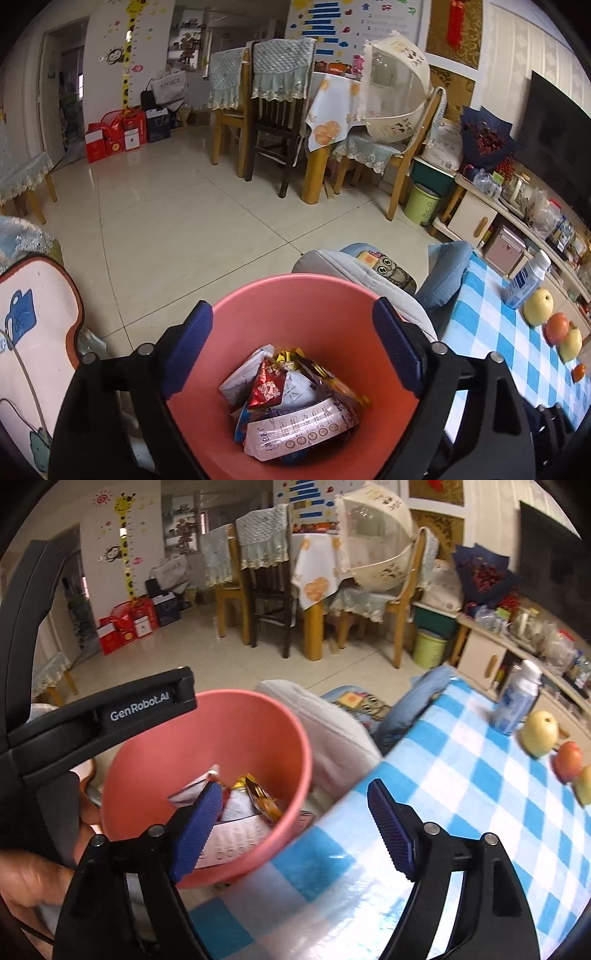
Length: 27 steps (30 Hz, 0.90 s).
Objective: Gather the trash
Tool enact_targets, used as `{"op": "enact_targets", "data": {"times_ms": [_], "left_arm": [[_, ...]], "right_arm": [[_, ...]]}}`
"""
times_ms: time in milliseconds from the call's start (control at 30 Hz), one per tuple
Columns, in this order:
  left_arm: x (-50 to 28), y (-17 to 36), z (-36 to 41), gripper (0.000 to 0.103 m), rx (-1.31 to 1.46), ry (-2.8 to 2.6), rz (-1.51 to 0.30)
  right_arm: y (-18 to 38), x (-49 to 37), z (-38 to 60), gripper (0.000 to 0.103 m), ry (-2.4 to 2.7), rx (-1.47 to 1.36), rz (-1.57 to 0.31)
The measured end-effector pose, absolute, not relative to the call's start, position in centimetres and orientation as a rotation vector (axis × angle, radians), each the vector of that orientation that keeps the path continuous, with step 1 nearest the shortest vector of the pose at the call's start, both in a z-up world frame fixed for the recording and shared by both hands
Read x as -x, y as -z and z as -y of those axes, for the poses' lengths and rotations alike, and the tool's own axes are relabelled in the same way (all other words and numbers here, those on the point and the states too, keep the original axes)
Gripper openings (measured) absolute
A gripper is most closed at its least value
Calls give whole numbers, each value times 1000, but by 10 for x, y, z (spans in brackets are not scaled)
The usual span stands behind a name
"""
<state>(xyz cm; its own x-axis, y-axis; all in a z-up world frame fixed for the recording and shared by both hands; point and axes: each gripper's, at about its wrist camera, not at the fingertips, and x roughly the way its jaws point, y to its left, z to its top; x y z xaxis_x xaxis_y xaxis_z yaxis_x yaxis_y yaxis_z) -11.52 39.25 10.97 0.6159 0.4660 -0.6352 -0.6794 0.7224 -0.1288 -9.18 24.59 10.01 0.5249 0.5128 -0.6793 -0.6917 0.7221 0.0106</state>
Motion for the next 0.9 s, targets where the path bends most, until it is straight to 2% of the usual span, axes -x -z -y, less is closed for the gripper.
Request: {"op": "enact_targets", "data": {"times_ms": [300,900], "left_arm": [[103,-113,-369,93,332,-630,-633],[70,-120,-280,95,189,-488,-642]], "right_arm": [[-102,87,-207,89,-624,285,-692],[-91,77,-107,89,-475,224,-729]]}}
